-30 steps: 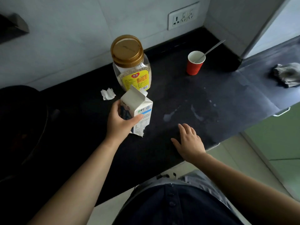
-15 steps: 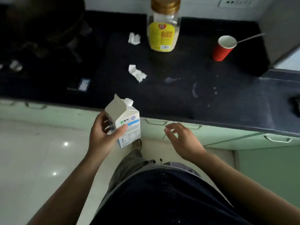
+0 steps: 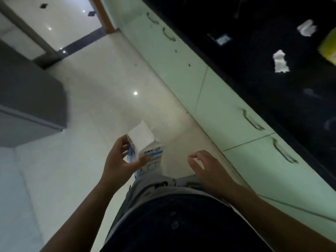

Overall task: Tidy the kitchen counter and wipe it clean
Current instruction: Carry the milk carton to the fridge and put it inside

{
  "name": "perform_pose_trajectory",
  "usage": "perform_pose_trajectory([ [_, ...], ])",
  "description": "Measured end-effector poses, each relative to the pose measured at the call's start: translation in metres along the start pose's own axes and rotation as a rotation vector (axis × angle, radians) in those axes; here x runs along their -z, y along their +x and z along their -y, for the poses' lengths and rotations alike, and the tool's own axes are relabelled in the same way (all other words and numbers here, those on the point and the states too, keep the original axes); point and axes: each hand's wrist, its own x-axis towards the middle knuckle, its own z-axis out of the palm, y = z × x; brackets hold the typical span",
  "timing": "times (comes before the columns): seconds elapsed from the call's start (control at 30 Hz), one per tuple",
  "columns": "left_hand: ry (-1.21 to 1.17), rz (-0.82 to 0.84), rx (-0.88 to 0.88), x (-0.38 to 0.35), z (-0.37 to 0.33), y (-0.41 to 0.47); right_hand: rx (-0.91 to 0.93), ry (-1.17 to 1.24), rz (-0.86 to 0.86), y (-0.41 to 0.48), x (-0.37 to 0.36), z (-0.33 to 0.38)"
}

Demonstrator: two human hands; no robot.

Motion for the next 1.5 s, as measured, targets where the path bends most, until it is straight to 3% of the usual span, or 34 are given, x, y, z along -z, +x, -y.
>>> perform_pose_trajectory([
  [0.27, -0.171, -0.444, 0.198, 0.118, 0.088, -0.089, 0.306, -0.221, 0.271, 0.047, -0.11, 0.112],
  [0.5, -0.056, -0.678, 0.312, 0.273, 0.175, -0.141, 0.466, -0.216, 0.431, 0.087, -0.253, 0.26],
  [0.7, -0.079, -0.802, 0.362, 0.363, 0.208, -0.133, 0.54, -0.236, 0.472, 0.118, -0.324, 0.344],
  [1.03, -0.165, -0.845, 0.429, 0.456, 0.244, -0.047, 0.474, -0.272, 0.541, 0.234, -0.401, 0.433],
  [1.3, -0.09, -0.974, 0.419, 0.603, 0.241, 0.075, 0.668, -0.267, 0.547, 0.382, -0.441, 0.595],
  [1.5, -0.039, -1.068, 0.339, 0.718, 0.233, 0.14, 0.806, -0.145, 0.39, 0.458, -0.472, 0.731],
])
